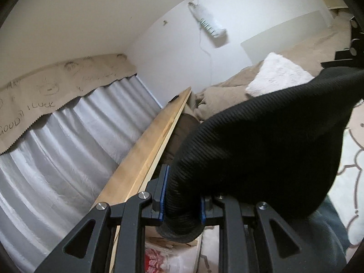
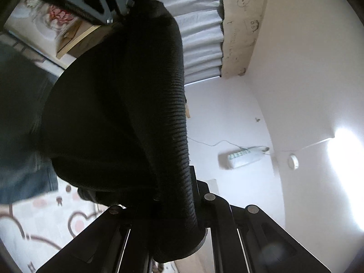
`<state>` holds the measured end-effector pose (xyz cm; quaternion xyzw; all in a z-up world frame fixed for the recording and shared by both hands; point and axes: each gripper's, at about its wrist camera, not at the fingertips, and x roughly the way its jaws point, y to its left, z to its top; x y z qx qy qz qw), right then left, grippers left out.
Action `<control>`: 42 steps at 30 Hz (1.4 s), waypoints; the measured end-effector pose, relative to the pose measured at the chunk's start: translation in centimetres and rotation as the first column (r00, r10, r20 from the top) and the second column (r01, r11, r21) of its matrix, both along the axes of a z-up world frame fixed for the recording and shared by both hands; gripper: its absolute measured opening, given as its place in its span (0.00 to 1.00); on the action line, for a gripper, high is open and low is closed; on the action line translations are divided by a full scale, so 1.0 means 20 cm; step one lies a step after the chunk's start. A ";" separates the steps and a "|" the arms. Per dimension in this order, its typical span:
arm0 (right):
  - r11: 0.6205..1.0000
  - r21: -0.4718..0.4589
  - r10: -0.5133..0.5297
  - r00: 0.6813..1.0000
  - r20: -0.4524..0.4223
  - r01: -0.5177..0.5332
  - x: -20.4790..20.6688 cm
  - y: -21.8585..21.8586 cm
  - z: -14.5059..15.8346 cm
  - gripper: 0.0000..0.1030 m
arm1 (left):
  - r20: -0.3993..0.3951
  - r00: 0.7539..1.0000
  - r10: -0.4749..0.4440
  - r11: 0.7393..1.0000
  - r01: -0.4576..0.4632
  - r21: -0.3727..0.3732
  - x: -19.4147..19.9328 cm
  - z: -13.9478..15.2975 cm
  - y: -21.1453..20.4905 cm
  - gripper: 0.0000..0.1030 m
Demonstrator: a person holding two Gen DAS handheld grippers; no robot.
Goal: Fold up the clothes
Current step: 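Lift the pants bundle with both tools and carry it toward the clothes stack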
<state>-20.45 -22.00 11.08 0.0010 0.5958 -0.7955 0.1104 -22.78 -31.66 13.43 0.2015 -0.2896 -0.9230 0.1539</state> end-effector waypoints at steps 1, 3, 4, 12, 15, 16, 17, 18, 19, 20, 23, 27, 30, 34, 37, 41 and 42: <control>1.000 -0.004 -0.002 1.000 0.003 0.002 -0.03 -0.03 -0.01 0.05 | -0.006 1.000 0.008 1.000 -0.008 -0.002 -0.03 -0.01 -0.03 0.21; 1.000 -0.012 -0.009 1.000 0.000 0.009 -0.07 -0.05 -0.02 0.05 | -0.023 1.000 0.012 1.000 -0.012 -0.002 -0.07 -0.02 -0.03 0.21; 1.000 -0.018 -0.012 1.000 -0.002 0.012 -0.09 -0.08 -0.02 0.05 | -0.031 0.999 0.008 1.000 -0.008 -0.004 -0.07 -0.03 -0.04 0.21; 0.999 -0.021 0.046 0.998 0.038 -0.045 0.06 -0.08 -0.30 0.05 | -0.018 0.998 -0.065 0.989 0.062 -0.138 0.23 -0.39 0.01 0.21; 0.996 0.025 0.086 0.996 0.002 -0.086 0.27 -0.07 -0.52 0.05 | 0.002 0.994 -0.114 0.955 0.110 -0.275 0.45 -0.59 0.06 0.21; 0.994 0.043 0.102 0.995 -0.012 -0.102 0.35 -0.07 -0.59 0.05 | 0.018 0.991 -0.135 0.934 0.134 -0.330 0.54 -0.65 0.07 0.21; 0.990 0.063 0.124 0.992 -0.017 -0.123 0.44 -0.06 -0.66 0.05 | 0.036 0.987 -0.156 0.910 0.158 -0.384 0.63 -0.72 0.08 0.21; 0.987 0.080 0.144 0.989 -0.021 -0.142 0.53 -0.06 -0.71 0.05 | 0.056 0.983 -0.175 0.882 0.182 -0.436 0.71 -0.78 0.09 0.22; 0.984 0.089 0.156 0.988 -0.016 -0.154 0.59 -0.05 -0.75 0.05 | 0.092 0.980 -0.178 0.863 0.201 -0.463 0.77 -0.85 0.09 0.22; 0.982 0.090 0.166 0.986 0.004 -0.166 0.65 -0.05 -0.79 0.05 | 0.128 0.975 -0.180 0.843 0.220 -0.490 0.83 -0.91 0.08 0.23; 0.980 0.084 0.174 0.982 0.079 -0.180 0.77 -0.06 -0.90 0.05 | 0.206 0.962 -0.176 0.794 0.263 -0.548 0.96 -1.06 0.06 0.24; 0.987 0.068 0.131 0.972 0.194 -0.146 0.82 -0.11 -1.06 0.05 | 0.234 0.958 -0.164 0.763 0.273 -0.585 0.95 -1.14 0.01 0.24; 0.992 0.054 0.096 0.967 0.237 -0.111 0.83 -0.10 -1.12 0.05 | 0.254 0.955 -0.154 0.739 0.282 -0.612 0.95 -1.20 -0.03 0.24; 0.995 0.034 0.082 0.963 0.257 -0.094 0.84 -0.06 -1.11 0.07 | 0.280 0.950 -0.139 0.706 0.293 -0.645 0.95 -1.29 -0.08 0.26; 0.996 0.002 0.081 0.950 0.301 -0.086 0.84 -0.06 -1.10 0.33 | 0.288 0.950 -0.118 0.739 0.278 -0.614 0.95 -1.27 -0.09 0.29; 0.989 -0.141 0.091 0.901 0.423 -0.034 0.86 -0.03 -0.96 0.65 | 0.309 0.946 -0.093 0.796 0.257 -0.548 0.93 -1.23 -0.14 0.43; 0.983 -0.183 0.110 0.864 0.491 -0.021 0.85 -0.01 -0.91 0.65 | 0.316 0.945 -0.085 0.813 0.249 -0.526 0.92 -1.22 -0.16 0.48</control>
